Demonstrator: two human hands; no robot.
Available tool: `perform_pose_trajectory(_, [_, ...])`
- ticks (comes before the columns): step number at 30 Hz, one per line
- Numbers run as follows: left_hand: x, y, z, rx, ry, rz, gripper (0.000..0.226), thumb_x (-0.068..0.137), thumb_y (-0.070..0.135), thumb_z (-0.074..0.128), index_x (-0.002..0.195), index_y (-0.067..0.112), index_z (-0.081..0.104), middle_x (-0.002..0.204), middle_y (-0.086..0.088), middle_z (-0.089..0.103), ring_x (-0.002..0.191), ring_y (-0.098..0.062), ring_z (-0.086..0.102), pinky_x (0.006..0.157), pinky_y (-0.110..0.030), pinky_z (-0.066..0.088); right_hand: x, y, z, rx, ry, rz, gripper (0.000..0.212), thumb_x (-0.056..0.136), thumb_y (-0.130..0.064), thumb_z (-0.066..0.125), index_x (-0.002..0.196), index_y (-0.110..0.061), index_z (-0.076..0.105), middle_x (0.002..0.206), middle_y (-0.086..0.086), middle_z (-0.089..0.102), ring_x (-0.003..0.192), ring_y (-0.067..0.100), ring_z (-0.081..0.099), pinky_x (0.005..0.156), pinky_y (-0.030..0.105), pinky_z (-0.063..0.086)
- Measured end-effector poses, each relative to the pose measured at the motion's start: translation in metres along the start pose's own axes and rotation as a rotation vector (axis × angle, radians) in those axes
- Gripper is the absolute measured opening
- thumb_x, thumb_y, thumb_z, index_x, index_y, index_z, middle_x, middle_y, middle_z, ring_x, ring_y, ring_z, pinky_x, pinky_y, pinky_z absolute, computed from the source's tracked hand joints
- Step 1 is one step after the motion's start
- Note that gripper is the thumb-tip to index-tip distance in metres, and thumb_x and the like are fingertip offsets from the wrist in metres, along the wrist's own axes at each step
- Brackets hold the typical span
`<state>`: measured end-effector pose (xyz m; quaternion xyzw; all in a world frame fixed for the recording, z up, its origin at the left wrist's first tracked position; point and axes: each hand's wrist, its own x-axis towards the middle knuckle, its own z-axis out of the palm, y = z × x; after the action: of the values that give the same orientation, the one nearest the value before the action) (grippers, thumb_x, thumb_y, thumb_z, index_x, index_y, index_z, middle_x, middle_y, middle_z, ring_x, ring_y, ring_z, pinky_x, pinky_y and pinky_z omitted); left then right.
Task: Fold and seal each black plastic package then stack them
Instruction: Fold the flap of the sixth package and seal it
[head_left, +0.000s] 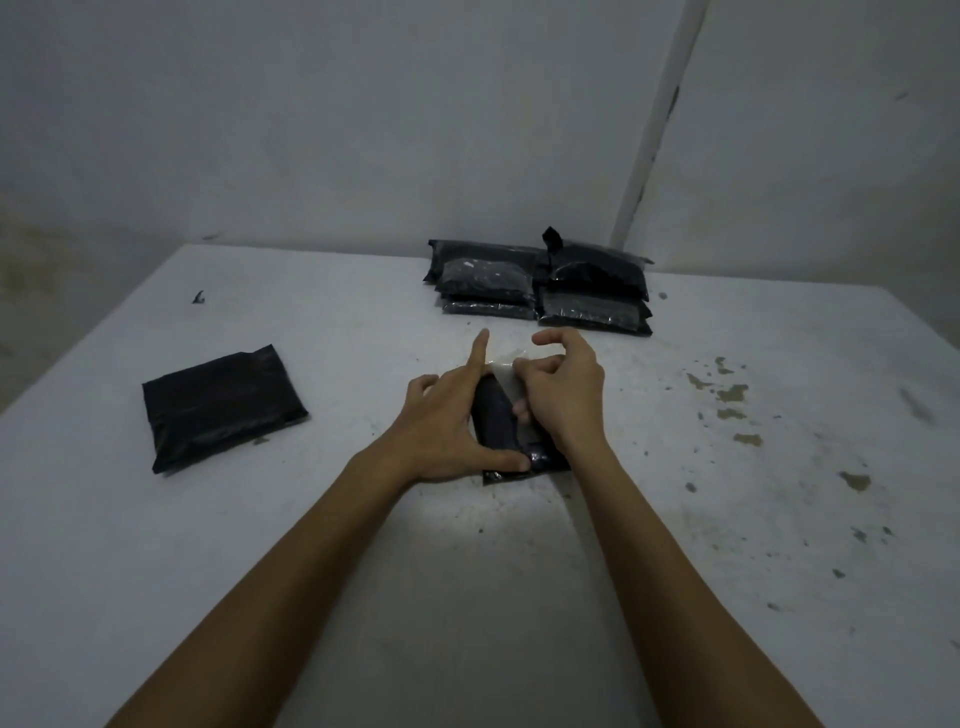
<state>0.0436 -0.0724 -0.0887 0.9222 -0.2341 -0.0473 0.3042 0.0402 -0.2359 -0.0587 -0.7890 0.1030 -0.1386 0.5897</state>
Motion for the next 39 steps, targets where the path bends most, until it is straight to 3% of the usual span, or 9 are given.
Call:
perform_pose_trajectory(4, [-0.002, 0.0, 0.002, -0.049, 0.042, -0.019, 0.132, 0.066, 0.07, 0.084, 0.16, 0.034, -0.002, 0.159, 0.006, 0.038, 0.144, -0.019, 0.033, 0.125, -0.041, 0.017, -0.002, 0.004, 0.007, -0.081, 0.054, -0.044, 0.025, 0.095, -0.004, 0.065, 0.113, -0.018, 0.057, 0.073, 0.006, 0.067, 0.046, 0.015, 0.064, 0.047, 0.029, 0.055])
perform_pose_trajectory(8, [-0.002, -0.002, 0.002, -0.066, 0.052, 0.0, 0.11, 0.062, 0.071, 0.085, 0.141, 0.033, 0.02, 0.135, 0.016, 0.039, 0.12, -0.008, 0.04, 0.12, -0.038, 0.026, -0.002, 0.006, 0.011, -0.14, 0.073, -0.068, 0.025, 0.095, -0.005, 0.065, 0.113, -0.02, 0.056, 0.071, 0.005, 0.066, 0.061, 0.02, 0.067, 0.062, 0.037, 0.06])
perform_pose_trajectory(13, [-0.002, -0.001, 0.002, -0.062, 0.064, 0.019, 0.104, 0.064, 0.069, 0.085, 0.14, 0.034, 0.025, 0.13, 0.017, 0.04, 0.115, -0.008, 0.039, 0.114, -0.034, 0.028, -0.004, 0.003, 0.013, -0.186, 0.076, -0.067, 0.026, 0.095, -0.003, 0.06, 0.117, -0.017, 0.055, 0.072, 0.006, 0.066, 0.061, 0.022, 0.067, 0.06, 0.038, 0.06])
perform_pose_trajectory(23, [-0.001, -0.003, 0.003, -0.085, 0.05, 0.027, 0.11, 0.056, 0.083, 0.074, 0.144, 0.035, 0.027, 0.135, 0.015, 0.051, 0.119, -0.008, 0.051, 0.121, -0.043, 0.026, -0.006, 0.0, 0.02, -0.302, 0.083, -0.058, 0.028, 0.096, -0.004, 0.055, 0.121, -0.016, 0.053, 0.083, 0.013, 0.065, 0.063, 0.019, 0.06, 0.049, 0.026, 0.042])
perform_pose_trajectory(27, [-0.001, -0.004, 0.004, -0.066, 0.058, 0.038, 0.109, 0.056, 0.085, 0.07, 0.144, 0.035, 0.03, 0.134, 0.016, 0.051, 0.118, -0.007, 0.051, 0.121, -0.043, 0.027, -0.007, -0.001, 0.022, -0.342, 0.079, -0.08, 0.027, 0.096, -0.004, 0.053, 0.121, -0.015, 0.051, 0.088, 0.014, 0.065, 0.071, 0.023, 0.063, 0.052, 0.031, 0.045])
perform_pose_trajectory(31, [-0.002, -0.002, 0.004, -0.002, 0.063, 0.061, 0.114, 0.058, 0.088, 0.06, 0.153, 0.032, 0.031, 0.151, 0.011, 0.047, 0.136, -0.01, 0.044, 0.124, -0.041, 0.02, -0.009, -0.006, 0.022, -0.399, 0.067, -0.099, 0.026, 0.097, -0.003, 0.053, 0.121, -0.011, 0.051, 0.086, 0.011, 0.062, 0.075, 0.024, 0.063, 0.061, 0.039, 0.054])
perform_pose_trajectory(34, [-0.001, -0.005, 0.005, 0.105, 0.004, 0.061, 0.121, 0.063, 0.093, 0.049, 0.163, 0.032, 0.019, 0.17, 0.007, 0.022, 0.155, -0.011, 0.019, 0.128, -0.049, 0.007, -0.01, -0.008, 0.025, -0.47, 0.054, -0.114, 0.025, 0.097, -0.003, 0.053, 0.121, -0.009, 0.052, 0.085, 0.008, 0.058, 0.077, 0.024, 0.062, 0.064, 0.04, 0.053])
perform_pose_trajectory(37, [0.001, -0.009, 0.005, 0.136, -0.034, 0.041, 0.124, 0.063, 0.095, 0.048, 0.165, 0.033, 0.014, 0.172, 0.006, 0.015, 0.157, -0.011, 0.012, 0.128, -0.053, 0.002, -0.009, -0.011, 0.024, -0.502, 0.018, -0.107, 0.023, 0.097, -0.004, 0.054, 0.12, -0.007, 0.053, 0.079, -0.001, 0.047, 0.076, 0.022, 0.058, 0.063, 0.038, 0.051])
perform_pose_trajectory(39, [0.002, -0.01, 0.005, 0.139, -0.04, 0.037, 0.123, 0.066, 0.094, 0.053, 0.165, 0.031, 0.013, 0.172, 0.007, 0.015, 0.157, -0.01, 0.012, 0.128, -0.052, 0.001, -0.007, -0.014, 0.019, -0.464, -0.022, -0.067, 0.026, 0.097, -0.007, 0.056, 0.122, -0.009, 0.053, 0.088, 0.004, 0.055, 0.081, 0.023, 0.061, 0.062, 0.034, 0.048])
